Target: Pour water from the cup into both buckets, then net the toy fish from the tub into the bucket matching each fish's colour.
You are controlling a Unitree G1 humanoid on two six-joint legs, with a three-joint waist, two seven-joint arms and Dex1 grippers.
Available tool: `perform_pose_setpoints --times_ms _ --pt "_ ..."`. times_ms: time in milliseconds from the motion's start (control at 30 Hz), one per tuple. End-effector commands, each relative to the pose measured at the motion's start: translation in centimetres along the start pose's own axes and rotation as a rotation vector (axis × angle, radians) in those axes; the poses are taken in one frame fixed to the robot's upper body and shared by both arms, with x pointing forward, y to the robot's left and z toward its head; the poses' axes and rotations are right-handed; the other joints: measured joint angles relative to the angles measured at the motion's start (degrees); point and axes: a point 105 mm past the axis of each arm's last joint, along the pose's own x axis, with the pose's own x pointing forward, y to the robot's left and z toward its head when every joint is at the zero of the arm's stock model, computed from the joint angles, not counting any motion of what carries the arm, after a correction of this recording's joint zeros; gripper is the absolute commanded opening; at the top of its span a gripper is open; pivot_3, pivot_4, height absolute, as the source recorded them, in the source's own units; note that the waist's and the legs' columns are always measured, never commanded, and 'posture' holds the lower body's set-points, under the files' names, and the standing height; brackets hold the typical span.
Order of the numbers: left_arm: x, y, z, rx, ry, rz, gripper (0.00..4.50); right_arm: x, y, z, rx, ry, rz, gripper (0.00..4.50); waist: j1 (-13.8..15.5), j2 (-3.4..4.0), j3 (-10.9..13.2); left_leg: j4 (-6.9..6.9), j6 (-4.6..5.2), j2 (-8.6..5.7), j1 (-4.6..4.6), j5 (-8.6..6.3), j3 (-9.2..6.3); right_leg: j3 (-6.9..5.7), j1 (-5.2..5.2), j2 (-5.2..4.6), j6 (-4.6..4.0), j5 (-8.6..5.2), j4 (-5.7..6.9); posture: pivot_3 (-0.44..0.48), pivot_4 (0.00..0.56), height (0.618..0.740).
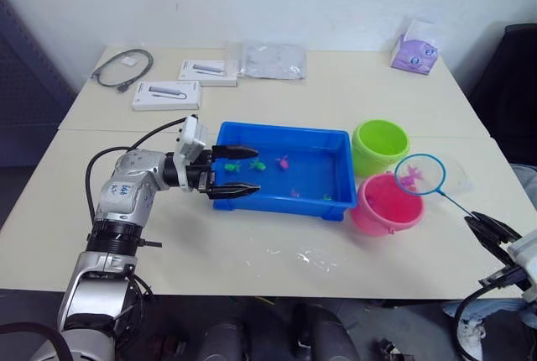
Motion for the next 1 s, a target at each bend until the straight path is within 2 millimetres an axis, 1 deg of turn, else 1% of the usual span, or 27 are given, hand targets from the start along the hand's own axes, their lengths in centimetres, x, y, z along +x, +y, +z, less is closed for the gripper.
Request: perform_pose_setpoints --times_ms 33,133,200,300,400,567,633,667,767,833,900,967,1000 --pt "0.8 -0.4 0.6 0.022 -0.013 -0.035 4.47 -0.2 -0.2 0.3 -0.233 -0.024 -0.028 0.00 -0.19 0.00 0.00 0.00 -0.01 0.00 0.00 0.00 0.00 0.01 0.00 -0.01 0.00 0.00 0.00 0.000 0.150 0.740" --pt "1.4 -0.8 0.6 0.020 -0.023 -0.046 4.47 -0.5 -0.4 0.2 -0.368 -0.024 -0.083 0.00 -0.37 0.00 0.00 0.01 -0.02 0.00 -0.01 0.01 -0.01 0.01 0.00 -0.04 0.00 0.00 0.00 0.000 0.150 0.740" --pt "1.6 -1.0 0.6 0.016 -0.026 -0.049 4.47 -0.4 0.3 0.3 -0.515 -0.031 -0.039 0.00 -0.45 0.01 0.00 0.00 -0.04 0.00 -0.01 0.02 -0.01 0.02 0.00 -0.06 -0.01 -0.01 0.00 0.000 0.150 0.740" --pt "1.7 -1.3 0.4 0.010 -0.026 -0.050 4.47 -0.4 1.0 0.2 -0.672 -0.041 0.001 0.00 -0.54 0.02 -0.01 0.00 -0.08 0.01 0.00 0.03 -0.01 0.06 -0.01 -0.06 -0.02 -0.02 0.02 0.000 0.150 0.740" --pt "1.8 -1.4 0.2 0.005 -0.026 -0.052 4.47 -0.4 1.3 0.3 -0.772 -0.057 0.009 0.00 -0.54 0.02 -0.01 0.00 -0.14 0.02 0.02 0.07 -0.02 0.07 -0.01 -0.05 -0.07 -0.04 0.05 0.000 0.150 0.740" --pt "2.2 -1.5 0.3 0.003 -0.033 -0.051 4.47 -0.7 1.2 0.5 -0.924 -0.071 -0.020 0.00 -0.51 0.02 -0.01 0.00 -0.18 0.03 0.02 0.09 -0.03 0.07 -0.01 -0.04 -0.08 -0.06 0.07 0.000 0.150 0.740" --pt "2.3 -1.5 0.3 0.002 -0.034 -0.050 4.47 -0.6 1.5 0.6 -0.946 -0.102 0.003 0.00 -0.55 0.02 -0.01 0.00 -0.18 0.03 0.02 0.09 -0.04 0.08 -0.01 -0.03 -0.08 -0.06 0.06 0.000 0.150 0.740" --pt "2.3 -1.6 0.3 0.002 -0.028 -0.054 4.47 -0.4 1.4 0.9 -0.981 -0.109 -0.002 0.00 -0.57 0.02 -0.01 0.00 -0.18 0.03 0.02 0.09 -0.03 0.10 -0.01 -0.03 -0.08 -0.06 0.07 0.000 0.150 0.740" --pt "2.5 -2.0 0.2 -0.003 -0.021 -0.063 4.47 0.2 0.5 1.2 -1.008 -0.102 -0.050 0.00 -0.58 0.02 -0.01 0.00 -0.21 0.03 0.03 0.11 -0.04 0.10 0.00 -0.01 -0.09 -0.06 0.07 0.000 0.150 0.740" --pt "2.7 -2.2 0.3 -0.009 -0.021 -0.071 4.47 0.4 0.3 1.2 -1.006 -0.091 -0.061 0.00 -0.60 0.02 -0.01 -0.01 -0.22 0.04 0.05 0.12 -0.04 0.12 0.00 0.01 -0.11 -0.07 0.10 0.000 0.150 0.740" --pt "2.9 -2.1 0.5 -0.005 -0.017 -0.075 4.47 0.7 0.2 1.8 -1.010 -0.098 -0.073 0.00 -0.59 0.02 -0.01 -0.01 -0.22 0.05 0.04 0.12 -0.04 0.12 -0.01 0.01 -0.11 -0.08 0.10 0.000 0.150 0.740" --pt "2.9 -1.9 0.7 -0.003 -0.018 -0.069 4.47 1.0 0.7 2.8 -1.002 -0.132 -0.062 0.00 -0.59 0.02 -0.01 0.00 -0.21 0.05 0.04 0.12 -0.05 0.13 -0.01 0.01 -0.11 -0.08 0.10 0.000 0.150 0.740" --pt "3.0 -2.0 0.7 -0.007 -0.021 -0.072 4.47 1.1 1.3 3.3 -0.996 -0.152 -0.037 0.00 -0.58 0.02 -0.01 0.00 -0.21 0.05 0.04 0.13 -0.05 0.13 -0.01 0.01 -0.11 -0.08 0.11 0.000 0.150 0.740"
